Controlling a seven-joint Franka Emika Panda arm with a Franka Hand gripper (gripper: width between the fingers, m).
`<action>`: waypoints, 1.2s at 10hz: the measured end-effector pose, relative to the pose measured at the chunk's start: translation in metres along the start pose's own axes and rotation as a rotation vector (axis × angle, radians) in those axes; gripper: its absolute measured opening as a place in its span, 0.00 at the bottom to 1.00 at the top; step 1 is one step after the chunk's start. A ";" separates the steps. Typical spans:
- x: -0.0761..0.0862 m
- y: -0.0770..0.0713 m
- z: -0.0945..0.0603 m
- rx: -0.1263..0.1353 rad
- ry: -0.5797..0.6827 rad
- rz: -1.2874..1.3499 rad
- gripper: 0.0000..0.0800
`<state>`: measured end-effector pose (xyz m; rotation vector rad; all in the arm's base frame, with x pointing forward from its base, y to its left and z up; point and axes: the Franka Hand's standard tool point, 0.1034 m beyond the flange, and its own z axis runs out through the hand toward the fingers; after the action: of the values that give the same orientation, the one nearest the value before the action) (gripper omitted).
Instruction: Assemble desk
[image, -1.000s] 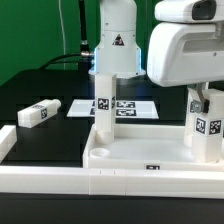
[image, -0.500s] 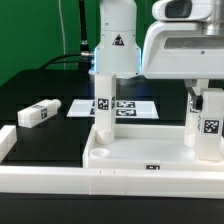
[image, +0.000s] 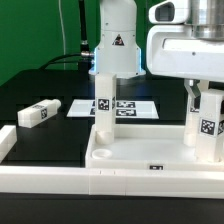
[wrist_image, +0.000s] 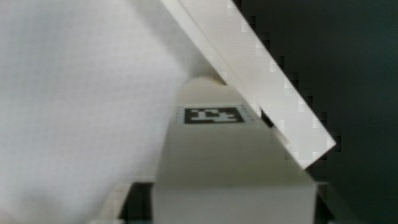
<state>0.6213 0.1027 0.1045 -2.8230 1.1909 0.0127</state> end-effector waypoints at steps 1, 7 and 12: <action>0.000 0.000 0.000 0.002 -0.001 0.050 0.36; -0.004 -0.002 0.001 -0.025 0.019 -0.254 0.78; -0.005 -0.002 0.003 -0.041 0.020 -0.752 0.81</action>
Offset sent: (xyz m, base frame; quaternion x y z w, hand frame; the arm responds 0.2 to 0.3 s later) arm 0.0000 0.0000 0.0000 0.0000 0.0000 -0.0650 0.9979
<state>0.6191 0.1083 0.1019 -3.1099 0.0735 -0.0359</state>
